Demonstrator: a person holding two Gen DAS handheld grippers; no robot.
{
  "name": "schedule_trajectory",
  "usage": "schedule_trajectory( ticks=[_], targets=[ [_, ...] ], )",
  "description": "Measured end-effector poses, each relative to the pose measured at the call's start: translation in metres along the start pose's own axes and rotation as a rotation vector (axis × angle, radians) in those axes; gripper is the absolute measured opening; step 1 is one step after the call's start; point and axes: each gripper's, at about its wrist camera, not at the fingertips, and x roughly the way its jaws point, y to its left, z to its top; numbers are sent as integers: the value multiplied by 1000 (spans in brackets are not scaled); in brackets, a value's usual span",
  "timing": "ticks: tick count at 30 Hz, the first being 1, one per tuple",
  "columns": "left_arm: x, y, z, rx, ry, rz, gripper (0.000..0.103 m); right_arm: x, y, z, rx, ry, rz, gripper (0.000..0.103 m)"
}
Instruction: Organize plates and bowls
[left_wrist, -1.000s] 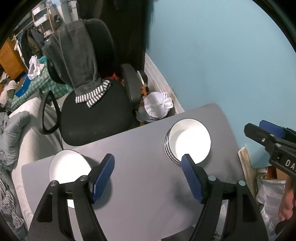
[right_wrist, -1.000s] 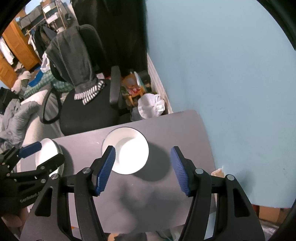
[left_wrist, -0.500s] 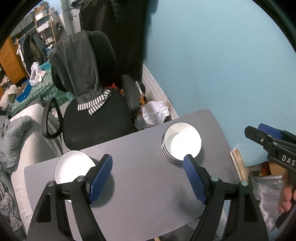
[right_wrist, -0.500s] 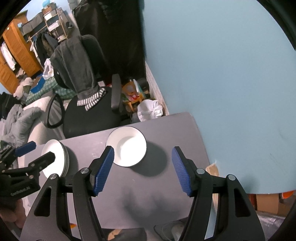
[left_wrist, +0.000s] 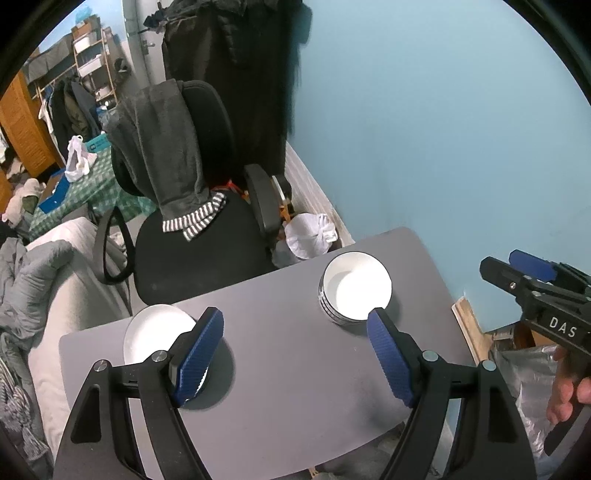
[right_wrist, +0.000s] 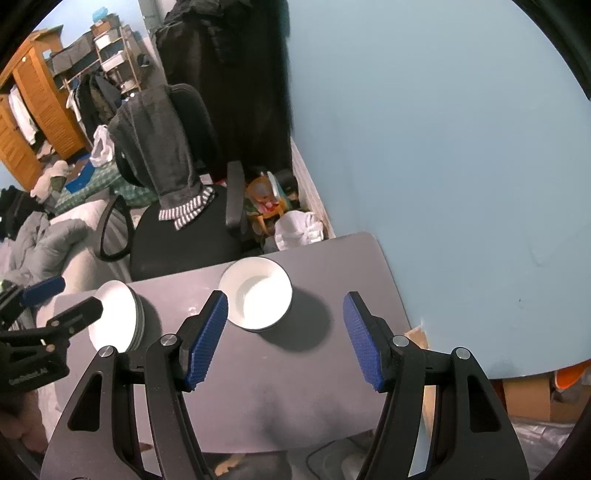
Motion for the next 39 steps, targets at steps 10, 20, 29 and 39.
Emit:
schedule_trajectory(
  ticks=[10,20,29,39],
  targets=[
    [13,3,-4,-46,39,-8,88,8,3,-6,-10,30,26,64],
    [63,3,-3,-90,124,-3,88,56,-14,-8,-18,130,54,64],
    [129,5,6,-197,221,-94,88,113,-28,-9,-21,235,117,64],
    [186,-3,18,-223,295,-110,88,177,-49,-11,-1,348,179,64]
  ],
)
